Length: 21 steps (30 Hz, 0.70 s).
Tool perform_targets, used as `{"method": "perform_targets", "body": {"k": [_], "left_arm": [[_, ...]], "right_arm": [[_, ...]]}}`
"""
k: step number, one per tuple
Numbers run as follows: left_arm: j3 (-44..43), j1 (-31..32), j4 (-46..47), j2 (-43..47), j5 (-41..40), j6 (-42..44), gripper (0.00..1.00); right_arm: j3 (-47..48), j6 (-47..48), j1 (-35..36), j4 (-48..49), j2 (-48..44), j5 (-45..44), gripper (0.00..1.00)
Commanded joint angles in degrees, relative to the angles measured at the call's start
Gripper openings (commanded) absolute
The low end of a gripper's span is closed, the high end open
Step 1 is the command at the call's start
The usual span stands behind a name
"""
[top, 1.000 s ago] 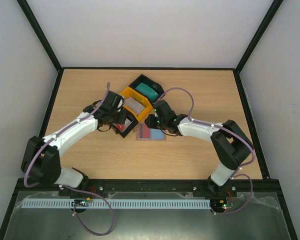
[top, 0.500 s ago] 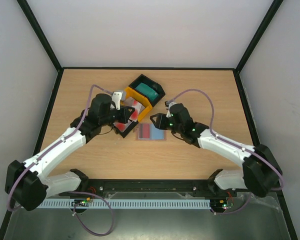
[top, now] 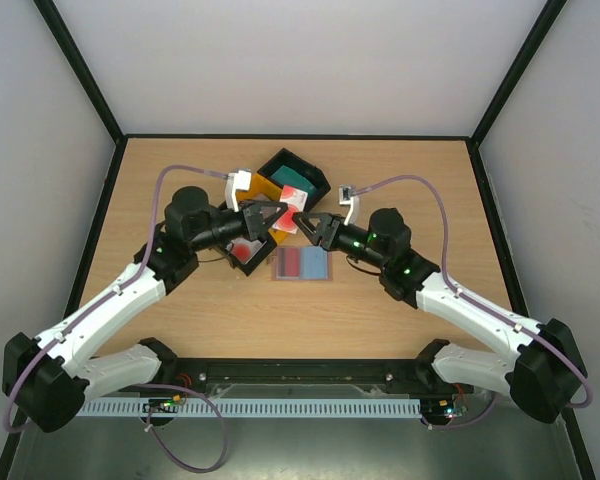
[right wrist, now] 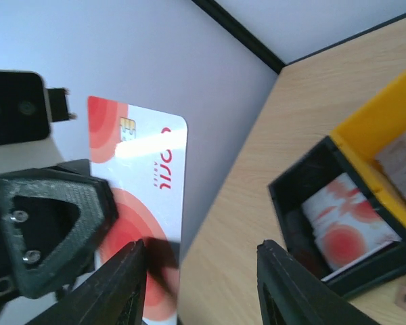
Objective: Put the credit cards into the card holder
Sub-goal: Pick up the credit card from the storage box.
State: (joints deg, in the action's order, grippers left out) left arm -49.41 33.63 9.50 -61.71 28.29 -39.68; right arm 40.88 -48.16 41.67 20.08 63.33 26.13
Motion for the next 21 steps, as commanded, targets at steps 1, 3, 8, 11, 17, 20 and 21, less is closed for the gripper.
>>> {"method": "perform_targets", "body": {"k": [1,3,8,11,17,20,21], "left_arm": [[0.4,0.5,5.2,1.6,3.6,-4.6,0.04],[-1.1,0.5,3.6,1.9,4.0,-4.6,0.04],[-2.0,0.5,3.0,2.2,5.7,-6.7,0.05],[-0.5,0.5,5.1,2.5,6.5,-9.0,0.05],[1.2,0.5,4.9,2.9,4.8,-9.3,0.19],[2.0,0.5,1.3,2.9,1.9,-7.3,0.51],[2.1,0.5,-0.8,2.8,0.0,-6.1,0.53]], "right_arm": [[0.0,-5.8,-0.1,9.0,-1.3,4.2,0.40],[-0.9,-7.8,-0.1,11.2,-1.6,4.7,0.38],[-5.3,-14.5,-0.1,23.6,-2.6,8.2,0.33],[-5.8,-17.2,-0.2,27.5,-2.0,10.2,0.25],[-7.6,-19.2,-0.1,31.4,-2.2,9.5,0.02],[-7.0,-15.4,-0.1,25.0,-3.3,6.6,0.02],[-6.5,-13.5,-0.2,21.6,-3.8,5.2,0.02]]}}
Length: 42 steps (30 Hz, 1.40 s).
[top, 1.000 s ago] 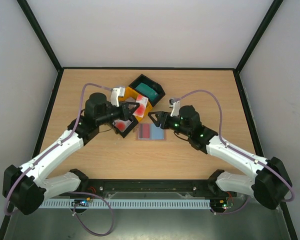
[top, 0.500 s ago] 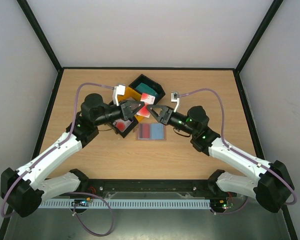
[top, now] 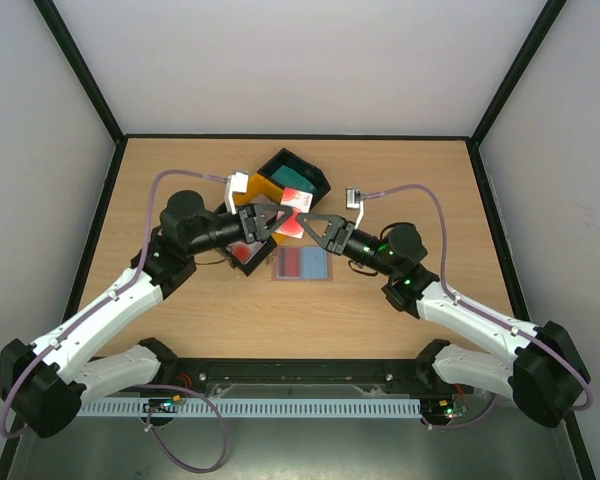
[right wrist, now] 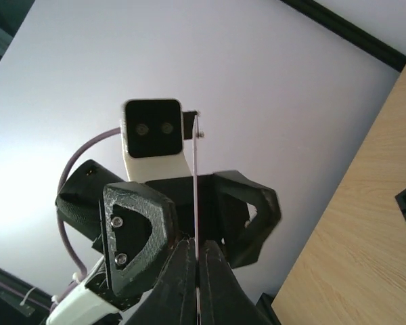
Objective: Put the credit cards into the card holder
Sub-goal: Pick up the credit card from the storage box, then insert the credit card into the card holder.
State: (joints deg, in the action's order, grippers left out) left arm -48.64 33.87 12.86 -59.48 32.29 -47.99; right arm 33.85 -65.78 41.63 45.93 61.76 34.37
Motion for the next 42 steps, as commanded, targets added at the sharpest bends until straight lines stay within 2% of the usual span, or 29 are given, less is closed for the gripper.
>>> {"method": "perform_targets", "body": {"k": [1,4,7,12,14,19,22,29,36,39,42], "left_arm": [[1.4,0.3,-6.4,0.6,-6.0,3.5,0.56],[2.1,0.7,-12.3,0.3,-12.9,7.2,0.61],[3.5,1.9,-16.2,-1.8,-19.8,9.8,0.62],[6.7,5.6,-14.1,-9.5,-24.0,11.5,0.65],[6.8,7.4,-13.2,-13.9,-25.2,12.3,0.65],[5.6,8.8,-16.6,-23.2,-31.0,12.9,0.56],[5.6,8.8,-18.1,-25.0,-32.6,13.4,0.60],[7.1,7.3,-20.2,-24.9,-36.8,13.8,0.71],[9.8,3.3,-18.9,-23.1,-38.2,13.4,0.76],[9.8,2.6,-18.1,-22.0,-36.9,13.7,0.77],[10.3,2.8,-15.2,-20.7,-31.3,14.3,0.74]], "right_arm": [[1.0,6.0,-0.1,-8.4,-2.7,-4.6,0.02],[2.6,12.7,-0.2,-22.1,-4.3,-11.3,0.02],[3.2,18.4,-0.9,-35.4,-5.1,-18.9,0.02],[1.8,21.2,-3.6,-45.9,-2.0,-23.2,0.02],[0.1,21.0,-4.0,-46.0,-0.7,-23.5,0.02],[-2.3,20.3,-4.2,-43.9,2.9,-21.6,0.02],[-1.7,20.8,-4.2,-43.1,6.5,-19.8,0.02],[0.1,20.7,-4.2,-40.9,12.6,-17.1,0.02],[0.6,20.6,-4.2,-37.2,17.2,-12.8,0.02],[0.7,20.5,-4.2,-35.3,18.6,-10.7,0.02],[0.7,20.1,-4.2,-33.4,19.7,-8.5,0.02]]}}
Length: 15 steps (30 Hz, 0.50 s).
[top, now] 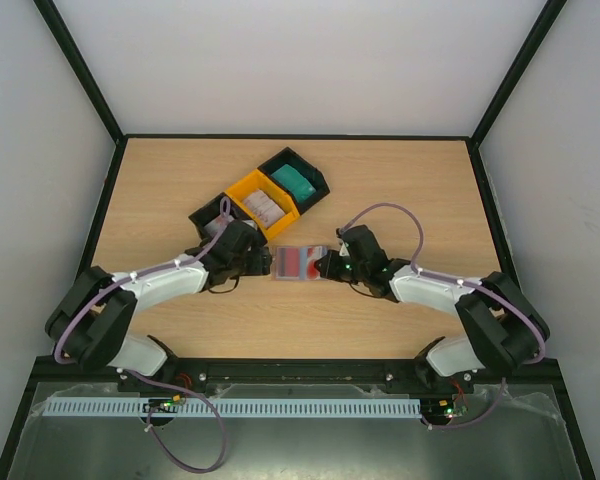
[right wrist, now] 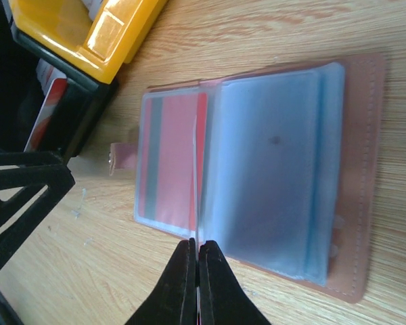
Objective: Put the credit cards into the card holder
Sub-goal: Insert the credit card into the card holder.
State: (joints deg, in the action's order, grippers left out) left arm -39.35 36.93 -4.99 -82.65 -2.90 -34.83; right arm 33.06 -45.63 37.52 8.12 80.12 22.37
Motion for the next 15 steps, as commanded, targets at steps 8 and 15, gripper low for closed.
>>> {"method": "perform_targets", "body": {"k": [8,15], "left_arm": [[4.5,4.6,12.2,0.8,7.2,-4.0,0.52],[4.0,7.0,12.5,-2.4,1.5,-8.7,0.41]], "right_arm": [[2.0,-4.4,-0.9,10.1,4.1,6.6,0.02],[2.2,-2.7,-2.6,10.9,8.6,11.0,0.02]]}}
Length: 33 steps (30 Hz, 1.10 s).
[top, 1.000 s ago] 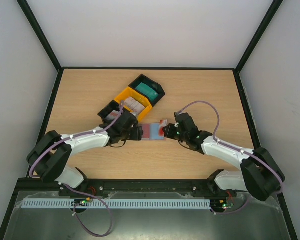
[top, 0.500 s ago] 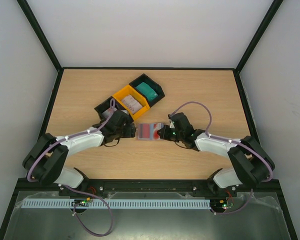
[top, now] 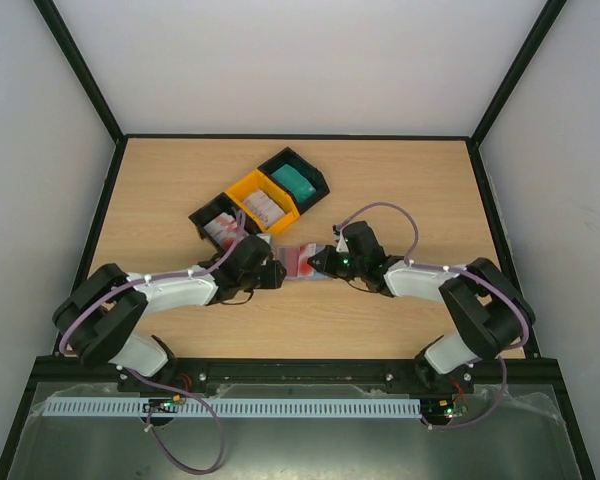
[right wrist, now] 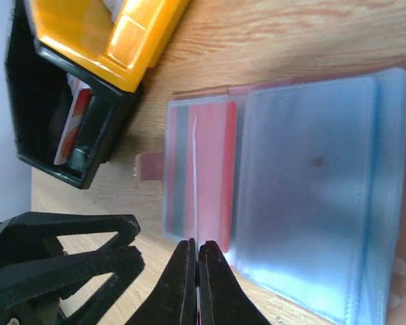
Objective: Put the credit cards into the card holder
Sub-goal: Insert the credit card into the card holder.
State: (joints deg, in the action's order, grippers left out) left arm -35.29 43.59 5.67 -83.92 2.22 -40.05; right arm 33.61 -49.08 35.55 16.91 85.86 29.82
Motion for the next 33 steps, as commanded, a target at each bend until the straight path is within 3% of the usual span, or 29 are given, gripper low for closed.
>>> {"method": "perform_targets", "body": {"k": [1,8,23,33], "left_arm": [[0.0,0.3,1.9,-1.4,-4.0,-3.8,0.40],[-0.3,0.3,1.5,-2.9,-5.2,-4.2,0.36],[-0.9,0.0,-0.7,-5.9,-8.0,-4.8,0.27],[-1.1,0.0,-1.5,-6.9,-8.0,-5.0,0.29]], "right_arm": [[1.9,1.2,-0.7,1.9,3.7,4.1,0.02],[4.3,2.1,-1.6,2.1,8.0,6.3,0.02],[7.6,2.5,-2.4,-6.4,11.3,1.1,0.02],[9.0,4.2,-2.4,-12.5,13.7,-3.1,0.02]]}}
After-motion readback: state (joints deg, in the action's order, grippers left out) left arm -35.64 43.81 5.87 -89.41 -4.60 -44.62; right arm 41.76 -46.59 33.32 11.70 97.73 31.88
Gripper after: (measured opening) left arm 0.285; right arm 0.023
